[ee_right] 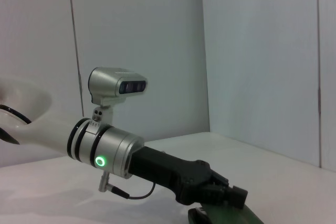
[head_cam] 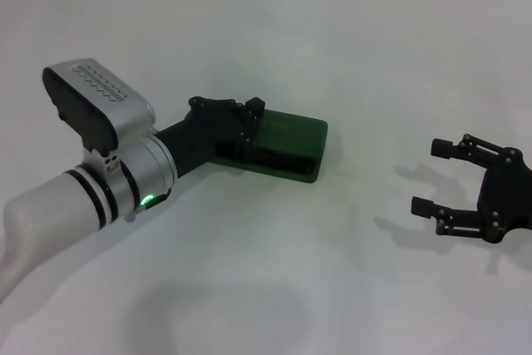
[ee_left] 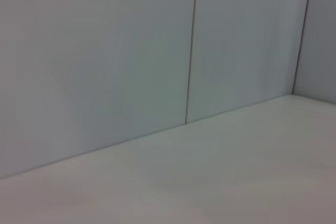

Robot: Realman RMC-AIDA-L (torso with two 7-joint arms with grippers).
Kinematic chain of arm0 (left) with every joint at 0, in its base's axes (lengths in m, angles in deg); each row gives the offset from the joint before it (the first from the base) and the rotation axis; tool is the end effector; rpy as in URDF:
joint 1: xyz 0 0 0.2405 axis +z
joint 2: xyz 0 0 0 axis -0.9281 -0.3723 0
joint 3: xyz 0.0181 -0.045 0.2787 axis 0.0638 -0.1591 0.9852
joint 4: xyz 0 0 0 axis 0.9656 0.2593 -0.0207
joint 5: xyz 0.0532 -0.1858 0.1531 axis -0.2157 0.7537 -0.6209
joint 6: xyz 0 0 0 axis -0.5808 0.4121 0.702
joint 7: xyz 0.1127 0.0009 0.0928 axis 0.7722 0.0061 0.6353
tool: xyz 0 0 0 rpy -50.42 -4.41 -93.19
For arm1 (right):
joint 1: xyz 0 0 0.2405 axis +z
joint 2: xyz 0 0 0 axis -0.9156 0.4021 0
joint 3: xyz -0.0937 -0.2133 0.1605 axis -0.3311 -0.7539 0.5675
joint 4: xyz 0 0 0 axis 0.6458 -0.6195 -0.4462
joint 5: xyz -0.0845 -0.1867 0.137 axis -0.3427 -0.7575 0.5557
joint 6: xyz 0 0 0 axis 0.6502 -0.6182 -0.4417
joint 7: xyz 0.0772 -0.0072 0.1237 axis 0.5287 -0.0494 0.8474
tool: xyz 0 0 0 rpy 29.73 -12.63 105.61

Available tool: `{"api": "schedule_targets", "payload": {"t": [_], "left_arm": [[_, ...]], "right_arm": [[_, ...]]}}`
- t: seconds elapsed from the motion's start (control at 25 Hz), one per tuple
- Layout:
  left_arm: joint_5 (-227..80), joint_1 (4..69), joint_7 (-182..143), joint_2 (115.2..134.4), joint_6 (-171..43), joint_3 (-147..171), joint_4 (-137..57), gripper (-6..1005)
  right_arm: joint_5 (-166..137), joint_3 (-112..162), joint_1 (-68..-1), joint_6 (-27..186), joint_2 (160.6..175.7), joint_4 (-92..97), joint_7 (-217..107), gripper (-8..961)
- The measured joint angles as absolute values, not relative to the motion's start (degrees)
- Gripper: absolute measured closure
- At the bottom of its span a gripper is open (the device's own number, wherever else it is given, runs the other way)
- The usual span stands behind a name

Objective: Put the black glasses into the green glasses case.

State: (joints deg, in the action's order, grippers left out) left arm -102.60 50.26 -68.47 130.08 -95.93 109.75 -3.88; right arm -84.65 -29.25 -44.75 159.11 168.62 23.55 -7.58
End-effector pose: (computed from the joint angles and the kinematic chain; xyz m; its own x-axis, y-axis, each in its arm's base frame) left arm -0.2932 0.3638 -0.1264 0.7854 0.2508 0.5659 0.5618 -0.6726 -0.4817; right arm 0.3421 0.3198 -0.0258 0.8063 -0.0668 -0.5877 -0.2823 -0.9166 -0.2831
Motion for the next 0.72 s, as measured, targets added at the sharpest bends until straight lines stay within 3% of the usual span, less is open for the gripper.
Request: {"api": "schedule_targets", "payload": {"t": [0.52,0.72], "left_arm": [[-100.8,50.4,-69.1,129.63,-100.8,109.0,-3.6,987],[-105.2,48.6,-80.3,127.0,-106.3,107.0,-2.8,987]], "right_arm": [[-84.6,-29.0,-44.9,159.3,168.62,23.6,-7.5,76],[-84.7,-29.0,-45.1,159.6,168.38,23.6,-7.4,77]]}}
